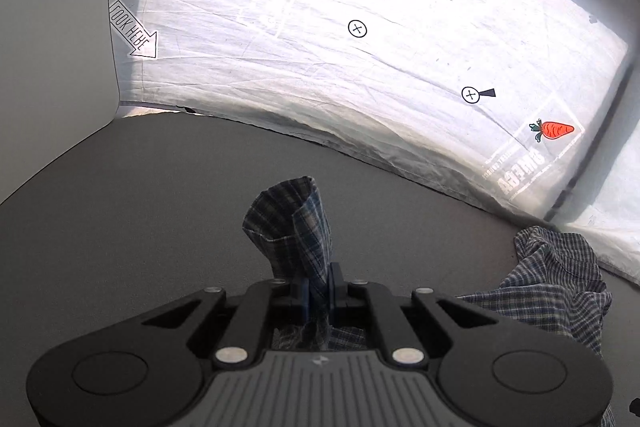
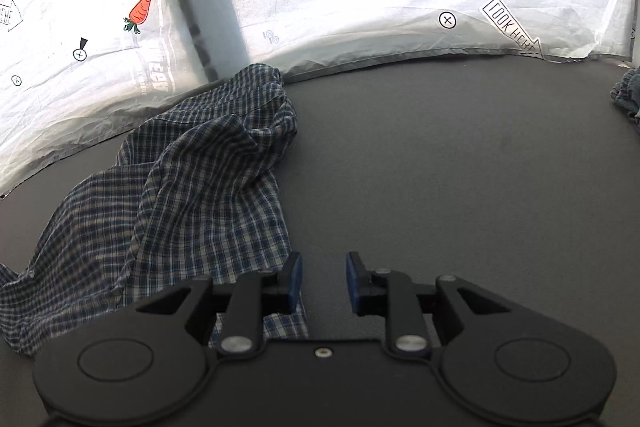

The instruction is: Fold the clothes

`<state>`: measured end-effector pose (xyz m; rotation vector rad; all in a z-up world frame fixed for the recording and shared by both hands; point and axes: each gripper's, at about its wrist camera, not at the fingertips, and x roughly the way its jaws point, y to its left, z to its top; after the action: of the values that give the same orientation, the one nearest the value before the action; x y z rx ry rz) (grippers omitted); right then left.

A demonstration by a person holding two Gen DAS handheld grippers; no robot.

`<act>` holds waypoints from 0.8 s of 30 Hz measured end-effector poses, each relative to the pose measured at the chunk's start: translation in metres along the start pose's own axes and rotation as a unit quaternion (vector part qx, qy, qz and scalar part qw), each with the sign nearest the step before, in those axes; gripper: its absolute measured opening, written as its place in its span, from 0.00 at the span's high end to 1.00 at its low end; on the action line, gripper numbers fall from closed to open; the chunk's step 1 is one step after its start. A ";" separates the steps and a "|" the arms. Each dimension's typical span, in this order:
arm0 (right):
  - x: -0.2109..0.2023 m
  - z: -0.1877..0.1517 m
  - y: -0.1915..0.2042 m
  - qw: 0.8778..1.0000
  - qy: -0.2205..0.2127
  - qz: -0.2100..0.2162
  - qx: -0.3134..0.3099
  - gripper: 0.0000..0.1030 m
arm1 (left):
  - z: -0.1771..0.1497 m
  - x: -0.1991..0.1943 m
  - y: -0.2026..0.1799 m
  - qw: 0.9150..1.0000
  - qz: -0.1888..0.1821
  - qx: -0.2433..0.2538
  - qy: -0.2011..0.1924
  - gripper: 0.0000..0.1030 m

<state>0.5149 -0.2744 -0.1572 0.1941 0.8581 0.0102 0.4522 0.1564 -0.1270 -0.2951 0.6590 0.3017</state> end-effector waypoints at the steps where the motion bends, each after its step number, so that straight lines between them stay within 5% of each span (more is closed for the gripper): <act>1: -0.010 -0.011 -0.005 1.000 0.002 0.001 0.008 0.75 | -0.004 -0.009 -0.014 1.000 -0.022 0.013 -0.002 0.91; 6: -0.053 -0.056 -0.021 1.000 0.012 -0.003 0.013 0.74 | -0.043 -0.058 -0.080 0.988 -0.111 0.107 0.005 0.91; 14: -0.105 -0.095 -0.049 0.999 0.017 -0.004 0.027 0.74 | -0.148 -0.117 -0.159 0.936 -0.209 0.279 0.048 0.91; 19: -0.129 -0.121 -0.063 0.999 0.027 -0.006 0.028 0.72 | -0.204 -0.142 -0.177 0.904 -0.230 0.352 0.082 0.89; 24: -0.146 -0.142 -0.071 0.999 0.037 -0.005 0.026 0.71 | -0.229 -0.141 -0.174 0.899 -0.208 0.360 0.136 0.73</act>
<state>0.3071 -0.3329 -0.1504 0.2387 0.9343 -0.0134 0.2839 -0.1108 -0.1799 0.2447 0.9143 -0.4080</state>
